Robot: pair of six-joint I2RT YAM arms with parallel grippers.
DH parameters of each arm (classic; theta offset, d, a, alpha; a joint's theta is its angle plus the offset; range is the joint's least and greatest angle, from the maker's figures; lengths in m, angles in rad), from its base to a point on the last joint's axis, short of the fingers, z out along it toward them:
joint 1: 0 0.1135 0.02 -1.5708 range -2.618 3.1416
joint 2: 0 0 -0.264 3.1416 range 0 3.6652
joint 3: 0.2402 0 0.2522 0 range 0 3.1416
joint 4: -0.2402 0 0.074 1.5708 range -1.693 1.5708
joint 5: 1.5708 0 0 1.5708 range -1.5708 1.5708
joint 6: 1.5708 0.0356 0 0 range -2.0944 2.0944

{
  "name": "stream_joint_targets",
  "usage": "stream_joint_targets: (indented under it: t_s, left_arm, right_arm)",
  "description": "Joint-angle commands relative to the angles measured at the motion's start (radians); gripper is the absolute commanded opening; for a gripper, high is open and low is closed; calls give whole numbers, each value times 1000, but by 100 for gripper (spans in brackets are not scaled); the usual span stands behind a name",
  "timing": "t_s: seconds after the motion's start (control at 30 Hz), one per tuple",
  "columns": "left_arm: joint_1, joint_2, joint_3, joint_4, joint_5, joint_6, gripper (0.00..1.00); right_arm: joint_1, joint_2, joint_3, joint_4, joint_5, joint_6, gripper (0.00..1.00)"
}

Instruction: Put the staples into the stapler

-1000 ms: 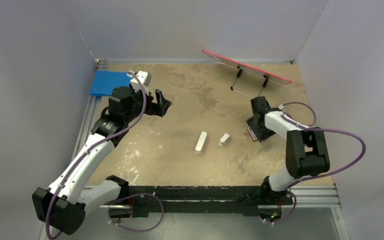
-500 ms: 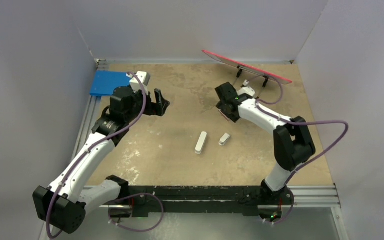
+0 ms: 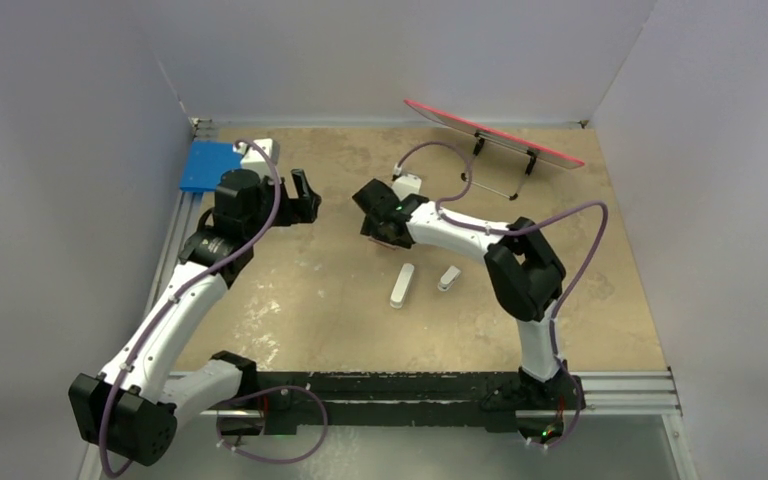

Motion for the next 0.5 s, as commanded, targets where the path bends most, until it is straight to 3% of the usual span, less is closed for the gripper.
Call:
stream_joint_targets:
  t_s: [0.0,0.47]
  left_arm:
    - [7,-24,41,21,-39,-14,84]
    - [16,-5,41,20,-15,-25,84]
  right_arm:
    - [42,-14,33,-14,-56,-20,71]
    - [58,43,1,35,-173,-45,72]
